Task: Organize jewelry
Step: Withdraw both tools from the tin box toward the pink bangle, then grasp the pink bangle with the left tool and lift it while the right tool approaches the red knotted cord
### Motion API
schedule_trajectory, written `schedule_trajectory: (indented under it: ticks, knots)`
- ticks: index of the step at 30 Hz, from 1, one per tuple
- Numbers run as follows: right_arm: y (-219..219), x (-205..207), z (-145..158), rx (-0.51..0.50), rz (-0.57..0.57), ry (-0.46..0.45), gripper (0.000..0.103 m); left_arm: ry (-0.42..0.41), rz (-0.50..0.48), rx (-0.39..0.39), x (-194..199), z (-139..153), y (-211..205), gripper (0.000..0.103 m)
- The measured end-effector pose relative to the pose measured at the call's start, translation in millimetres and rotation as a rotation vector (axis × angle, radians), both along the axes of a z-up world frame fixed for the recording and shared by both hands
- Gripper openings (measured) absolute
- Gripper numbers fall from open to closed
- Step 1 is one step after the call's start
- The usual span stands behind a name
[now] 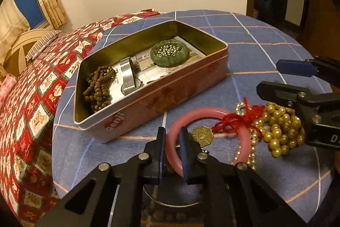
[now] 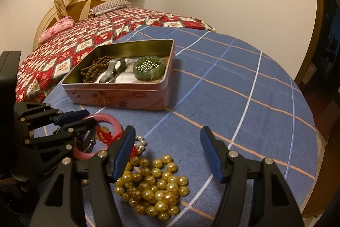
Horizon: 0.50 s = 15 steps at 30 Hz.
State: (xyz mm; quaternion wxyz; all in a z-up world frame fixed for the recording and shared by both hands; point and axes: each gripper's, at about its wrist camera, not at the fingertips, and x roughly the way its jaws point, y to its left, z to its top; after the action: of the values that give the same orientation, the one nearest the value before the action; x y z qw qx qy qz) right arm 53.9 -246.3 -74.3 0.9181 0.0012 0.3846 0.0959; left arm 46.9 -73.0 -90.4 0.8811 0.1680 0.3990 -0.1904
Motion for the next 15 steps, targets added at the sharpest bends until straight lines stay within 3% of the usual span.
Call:
schedule_trajectory:
  ticks: [8,15]
  knots:
    - [2.3,-1.9,2.9,0.01,-0.003,-0.007,0.067,-0.083,0.054,-0.053,-5.1,35.9,24.2,0.01]
    - [18.0,-3.1,4.3,-0.005,0.053,-0.002,0.067,-0.114,0.099,-0.081,-7.9,48.2,40.0,0.01]
